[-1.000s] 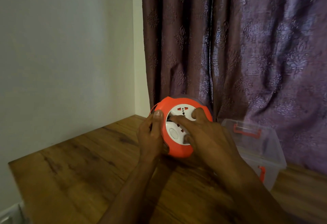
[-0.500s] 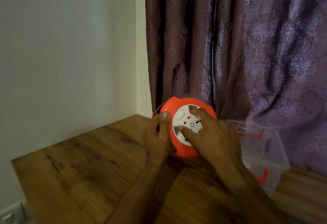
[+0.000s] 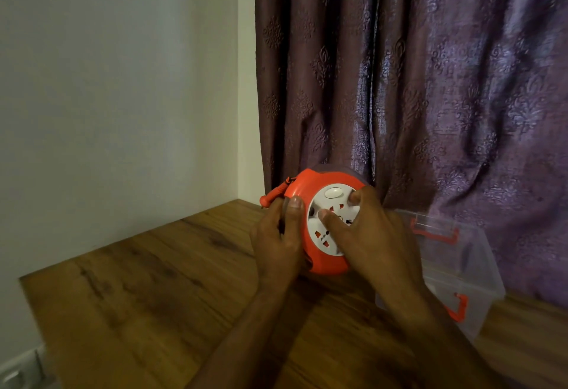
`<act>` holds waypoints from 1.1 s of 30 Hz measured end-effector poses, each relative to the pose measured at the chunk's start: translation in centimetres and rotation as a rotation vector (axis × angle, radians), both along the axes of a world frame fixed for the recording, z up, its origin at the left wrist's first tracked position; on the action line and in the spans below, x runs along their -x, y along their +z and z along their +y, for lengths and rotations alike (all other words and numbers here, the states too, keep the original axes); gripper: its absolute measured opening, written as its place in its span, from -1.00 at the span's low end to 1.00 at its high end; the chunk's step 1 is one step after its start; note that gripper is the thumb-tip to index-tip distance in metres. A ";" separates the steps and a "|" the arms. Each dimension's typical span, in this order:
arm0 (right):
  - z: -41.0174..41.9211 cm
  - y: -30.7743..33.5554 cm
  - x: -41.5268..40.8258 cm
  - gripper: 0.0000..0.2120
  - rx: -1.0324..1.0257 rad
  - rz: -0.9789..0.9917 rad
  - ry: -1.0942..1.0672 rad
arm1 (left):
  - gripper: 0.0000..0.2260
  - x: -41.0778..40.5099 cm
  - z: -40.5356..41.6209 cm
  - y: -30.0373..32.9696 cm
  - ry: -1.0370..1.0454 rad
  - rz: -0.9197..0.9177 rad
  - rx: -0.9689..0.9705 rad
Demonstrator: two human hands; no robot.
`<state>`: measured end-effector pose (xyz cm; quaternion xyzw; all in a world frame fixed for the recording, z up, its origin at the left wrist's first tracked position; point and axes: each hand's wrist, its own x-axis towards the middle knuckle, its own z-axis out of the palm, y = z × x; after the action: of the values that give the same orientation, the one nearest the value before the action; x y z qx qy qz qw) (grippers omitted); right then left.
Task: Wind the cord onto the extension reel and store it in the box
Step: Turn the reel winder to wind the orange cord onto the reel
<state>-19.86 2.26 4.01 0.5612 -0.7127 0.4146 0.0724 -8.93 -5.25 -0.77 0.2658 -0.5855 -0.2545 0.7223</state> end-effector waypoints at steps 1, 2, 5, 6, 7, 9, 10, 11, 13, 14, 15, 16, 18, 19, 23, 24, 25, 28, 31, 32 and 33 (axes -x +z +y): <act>0.2 0.1 -0.2 -0.53 0.030 0.040 0.018 | -0.77 -0.1 -0.1 0.0 0.011 0.001 -0.001; 0.4 0.2 -0.3 -0.55 0.058 0.076 0.047 | -0.80 -0.2 -0.1 0.0 0.019 0.004 -0.010; 0.8 0.4 -0.6 -0.53 0.036 0.223 0.142 | -0.84 -0.4 -0.1 0.1 0.049 0.012 -0.036; 0.8 0.4 -0.6 -0.48 -0.011 0.290 0.165 | -0.84 -0.4 -0.1 0.2 0.054 0.015 -0.035; 0.8 0.4 -0.7 -0.43 -0.061 0.341 0.188 | -0.84 -0.5 -0.1 0.1 0.053 0.020 -0.034; 0.8 0.3 -0.7 -0.36 -0.151 0.390 0.230 | -0.83 -0.6 -0.1 0.2 0.040 0.031 -0.039; 0.7 0.2 -0.7 -0.33 -0.182 0.410 0.236 | -0.83 -0.6 -0.2 0.2 0.036 0.034 -0.043; 0.6 0.1 -0.6 -0.30 -0.208 0.430 0.228 | -0.83 -0.6 -0.2 0.2 0.035 0.032 -0.045; 0.3 -0.2 -0.3 -0.29 -0.227 0.454 0.198 | -0.83 -0.6 -0.2 0.2 0.034 0.029 -0.053; 0.1 -0.4 -0.2 -0.30 -0.215 0.454 0.181 | -0.82 -0.5 -0.2 0.1 0.029 0.031 -0.058; 0.0 -0.6 -0.2 -0.33 -0.190 0.442 0.163 | -0.81 -0.5 -0.2 0.1 0.026 0.033 -0.059; -0.1 -0.8 -0.2 -0.37 -0.160 0.424 0.147 | -0.80 -0.5 -0.2 0.1 0.025 0.033 -0.053; -0.4 -1.2 -0.2 -0.41 -0.099 0.396 0.118 | -0.77 -0.5 0.0 0.1 0.031 0.031 -0.045; -0.5 -1.3 -0.1 -0.41 -0.079 0.387 0.109 | -0.77 -0.4 0.2 0.2 0.033 0.031 -0.045; -0.8 -1.7 0.1 -0.41 -0.055 0.359 0.110 | -0.81 -0.2 0.5 0.1 0.048 0.021 -0.052; -0.8 -1.7 0.1 -0.41 -0.049 0.351 0.114 | -0.82 -0.1 0.5 0.1 0.050 0.018 -0.053; -0.8 -1.7 0.1 -0.42 -0.044 0.345 0.115 | -0.83 -0.1 0.6 0.1 0.052 0.015 -0.057; -0.8 -1.6 0.1 -0.43 -0.050 0.321 0.115 | -0.84 0.0 0.4 0.2 0.062 0.005 -0.078; -0.9 -1.7 0.2 -0.43 -0.050 0.304 0.115 | -0.83 0.0 -0.1 0.5 0.055 0.003 -0.088; -1.0 -1.6 0.2 -0.43 -0.048 0.307 0.110 | -0.82 -0.1 -0.2 0.7 0.054 0.018 -0.093; -1.0 -1.6 0.3 -0.43 -0.048 0.315 0.104 | -0.80 -0.2 -0.3 0.8 0.052 0.047 -0.105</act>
<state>-20.14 1.30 2.37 0.6570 -0.6722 0.3076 0.1480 -8.75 -5.57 0.06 0.3122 -0.5470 -0.2722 0.7275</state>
